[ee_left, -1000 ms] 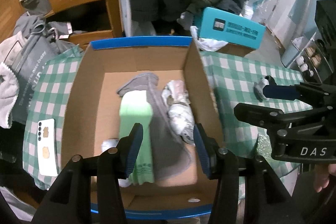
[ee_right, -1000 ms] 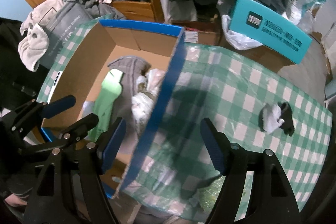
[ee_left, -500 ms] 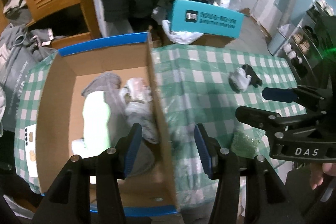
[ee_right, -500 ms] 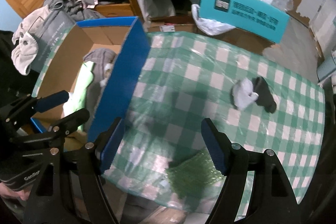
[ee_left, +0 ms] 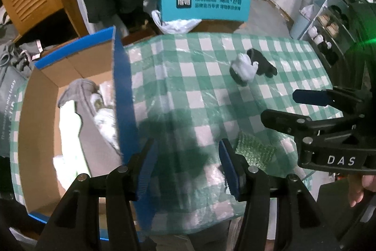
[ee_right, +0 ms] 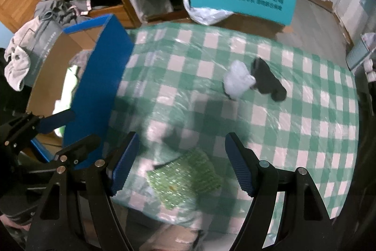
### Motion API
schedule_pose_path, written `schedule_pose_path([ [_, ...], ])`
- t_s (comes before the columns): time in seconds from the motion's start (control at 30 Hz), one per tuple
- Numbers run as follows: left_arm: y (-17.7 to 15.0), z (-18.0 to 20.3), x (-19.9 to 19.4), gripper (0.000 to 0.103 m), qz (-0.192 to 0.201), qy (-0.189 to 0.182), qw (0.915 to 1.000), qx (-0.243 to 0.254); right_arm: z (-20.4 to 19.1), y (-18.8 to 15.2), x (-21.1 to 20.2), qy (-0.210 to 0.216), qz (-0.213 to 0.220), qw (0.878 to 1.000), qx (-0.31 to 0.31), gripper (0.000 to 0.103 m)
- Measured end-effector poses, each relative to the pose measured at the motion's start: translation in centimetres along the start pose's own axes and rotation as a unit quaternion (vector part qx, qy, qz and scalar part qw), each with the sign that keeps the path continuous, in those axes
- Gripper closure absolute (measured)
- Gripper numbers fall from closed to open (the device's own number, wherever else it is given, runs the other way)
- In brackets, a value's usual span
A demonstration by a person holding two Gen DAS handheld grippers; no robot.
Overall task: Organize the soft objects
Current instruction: 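Move both open grippers back over the green mesh scrubber on the table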
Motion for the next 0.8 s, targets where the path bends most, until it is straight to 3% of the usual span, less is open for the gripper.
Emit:
schedule_pose_path([
  [0.33,-1.5,3.1,1.9,0.048,-0.022,0.019,0.999,0.034,4.1,-3.8,2.5,-0.011,-0.044,0.999,0.019,0.027],
  [0.8,-3.3,4.5,5.1,0.048,-0.059,0.042,0.9962,0.048,5.5,-8.1,6.3,-0.013,-0.107,0.994,0.009,0.027],
])
Point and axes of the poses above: each gripper's, at about its wrist camera, not at the fingertips, and x roughly the way its jaws point, z to its right, y to its top, the point moved 10 cm from there along x, roughly the way its jaws point, and after that the axes turned 13 degrees about y, right-handed, at the moved point
